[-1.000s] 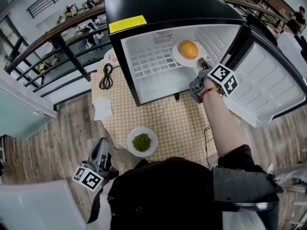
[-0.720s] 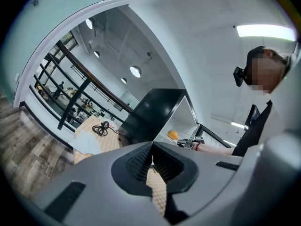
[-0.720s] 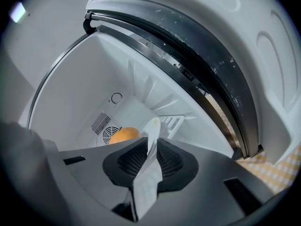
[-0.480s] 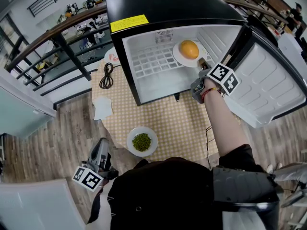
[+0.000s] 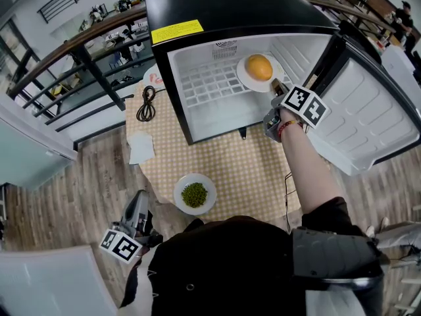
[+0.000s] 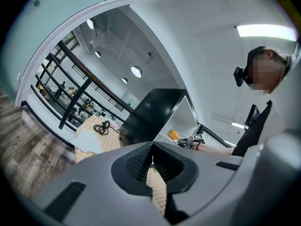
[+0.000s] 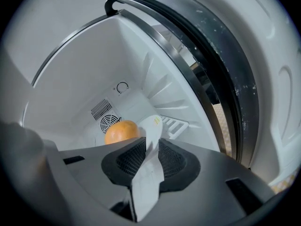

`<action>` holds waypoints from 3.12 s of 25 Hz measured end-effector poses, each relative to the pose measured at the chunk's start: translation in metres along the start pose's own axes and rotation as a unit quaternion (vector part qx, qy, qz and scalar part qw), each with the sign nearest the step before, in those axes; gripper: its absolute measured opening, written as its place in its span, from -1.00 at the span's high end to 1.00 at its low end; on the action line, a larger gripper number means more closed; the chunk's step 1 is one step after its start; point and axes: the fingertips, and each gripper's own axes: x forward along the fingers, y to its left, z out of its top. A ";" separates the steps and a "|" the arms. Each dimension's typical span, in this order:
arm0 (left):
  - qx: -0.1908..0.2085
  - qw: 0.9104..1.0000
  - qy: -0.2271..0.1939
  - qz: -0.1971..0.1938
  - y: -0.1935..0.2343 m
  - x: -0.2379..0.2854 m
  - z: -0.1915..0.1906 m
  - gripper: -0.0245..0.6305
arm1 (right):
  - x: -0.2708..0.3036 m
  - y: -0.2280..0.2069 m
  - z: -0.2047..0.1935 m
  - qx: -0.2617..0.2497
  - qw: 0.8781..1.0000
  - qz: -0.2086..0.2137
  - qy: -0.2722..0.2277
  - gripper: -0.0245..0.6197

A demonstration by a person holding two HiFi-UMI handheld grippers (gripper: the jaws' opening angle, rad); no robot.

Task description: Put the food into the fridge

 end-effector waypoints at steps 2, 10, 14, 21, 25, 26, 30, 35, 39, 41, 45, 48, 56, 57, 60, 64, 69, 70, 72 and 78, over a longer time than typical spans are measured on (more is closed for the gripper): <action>0.000 1.000 0.000 0.000 -0.001 -0.001 0.000 0.88 | -0.001 0.001 0.001 -0.007 1.000 0.000 0.000 0.68; -0.002 1.000 0.001 0.002 0.000 -0.002 0.000 0.88 | -0.001 0.002 0.000 -0.024 1.000 -0.006 0.005 0.67; -0.004 1.000 0.000 0.002 0.000 -0.002 0.000 0.88 | -0.002 0.001 -0.001 -0.024 1.000 -0.014 0.007 0.66; -0.006 1.000 0.000 0.005 0.002 -0.003 -0.001 0.88 | -0.002 0.004 0.001 -0.045 0.999 -0.026 0.013 0.65; -0.007 1.000 0.000 0.005 0.004 -0.004 -0.002 0.88 | -0.002 0.002 -0.001 -0.049 0.998 -0.034 0.016 0.64; -0.007 1.000 -0.001 0.004 0.004 -0.004 -0.002 0.88 | -0.002 0.002 -0.001 -0.050 0.998 -0.035 0.016 0.63; -0.008 1.000 -0.002 0.004 0.004 -0.005 -0.001 0.88 | -0.002 0.003 0.000 -0.055 0.997 -0.041 0.017 0.63; -0.008 1.000 -0.003 0.004 0.006 -0.006 0.000 0.88 | -0.005 0.004 -0.001 -0.060 0.997 -0.054 0.014 0.62; -0.007 1.000 -0.004 0.003 0.005 -0.006 -0.001 0.88 | -0.005 0.004 0.000 -0.067 0.996 -0.063 0.012 0.61; -0.007 1.000 -0.005 0.003 0.006 -0.006 -0.001 0.88 | -0.004 0.001 -0.002 -0.063 0.996 -0.070 0.013 0.60; -0.008 1.000 -0.006 0.005 0.008 -0.007 -0.001 0.88 | -0.004 -0.002 -0.004 -0.055 0.995 -0.082 0.010 0.56; -0.008 1.000 -0.006 0.006 0.008 -0.007 -0.001 0.88 | -0.005 -0.003 -0.003 -0.063 0.994 -0.087 0.008 0.53; -0.008 1.000 -0.006 0.004 0.007 -0.008 -0.002 0.88 | -0.005 -0.002 -0.002 -0.073 0.993 -0.087 0.010 0.53; -0.008 1.000 -0.006 0.003 0.007 -0.008 -0.002 0.88 | -0.005 -0.002 -0.002 -0.075 0.993 -0.086 0.010 0.53; -0.007 1.000 -0.006 0.002 0.006 -0.007 -0.001 0.88 | -0.004 -0.003 -0.001 -0.089 0.992 -0.085 0.009 0.53; -0.008 1.000 -0.006 0.003 0.006 -0.008 -0.002 0.88 | -0.004 -0.004 0.001 -0.100 0.992 -0.082 0.004 0.53; -0.008 1.000 -0.006 0.004 0.007 -0.009 -0.002 0.88 | -0.002 -0.003 0.001 -0.132 0.988 -0.081 0.005 0.52; -0.008 1.000 -0.007 0.004 0.007 -0.009 -0.002 0.88 | -0.002 -0.003 0.002 -0.136 0.987 -0.081 0.006 0.52; -0.008 1.000 -0.007 0.005 0.007 -0.010 -0.002 0.88 | -0.002 -0.002 0.002 -0.146 0.986 -0.082 0.008 0.52; -0.009 1.000 -0.007 0.005 0.007 -0.011 -0.003 0.88 | -0.002 0.000 0.002 -0.176 0.981 -0.084 0.007 0.52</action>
